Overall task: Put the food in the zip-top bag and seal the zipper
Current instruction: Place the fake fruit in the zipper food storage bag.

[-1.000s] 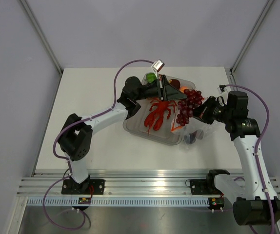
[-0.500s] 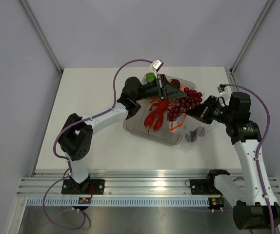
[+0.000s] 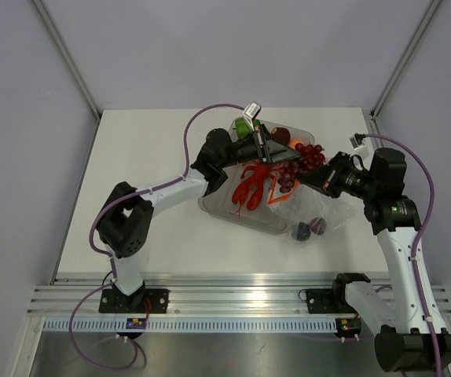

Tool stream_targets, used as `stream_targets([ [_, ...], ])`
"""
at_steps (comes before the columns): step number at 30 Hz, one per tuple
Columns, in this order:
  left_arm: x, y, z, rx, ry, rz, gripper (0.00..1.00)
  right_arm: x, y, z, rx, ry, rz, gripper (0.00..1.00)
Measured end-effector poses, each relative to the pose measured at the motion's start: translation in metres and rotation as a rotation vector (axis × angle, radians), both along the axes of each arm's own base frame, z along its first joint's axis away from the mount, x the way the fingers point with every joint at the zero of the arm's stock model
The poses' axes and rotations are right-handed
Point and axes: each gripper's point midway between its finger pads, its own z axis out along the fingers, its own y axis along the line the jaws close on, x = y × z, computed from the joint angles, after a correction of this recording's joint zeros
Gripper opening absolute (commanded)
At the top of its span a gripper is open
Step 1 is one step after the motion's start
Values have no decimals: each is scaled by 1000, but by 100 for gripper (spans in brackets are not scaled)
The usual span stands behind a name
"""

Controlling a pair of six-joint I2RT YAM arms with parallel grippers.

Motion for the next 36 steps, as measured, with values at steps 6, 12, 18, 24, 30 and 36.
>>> stream_targets([
  [6,2,-2,-18,42,36,19,0,1,0,3,4,-11,-2,0],
  [12,0,1,-37,66,61,17,0,6,-1,2,-1,-15,-11,0],
  [18,-14,7,-66,113,86,-25,0,17,-4,-8,-16,18,-31,0],
  [24,-31,15,-64,123,39,-72,0,24,-5,-12,-21,33,-40,0],
  [30,-41,20,-54,106,-21,-105,0,29,-5,-7,-26,9,-47,0],
  [36,-52,22,-55,108,-45,-159,0,33,-6,-9,-31,13,-48,0],
])
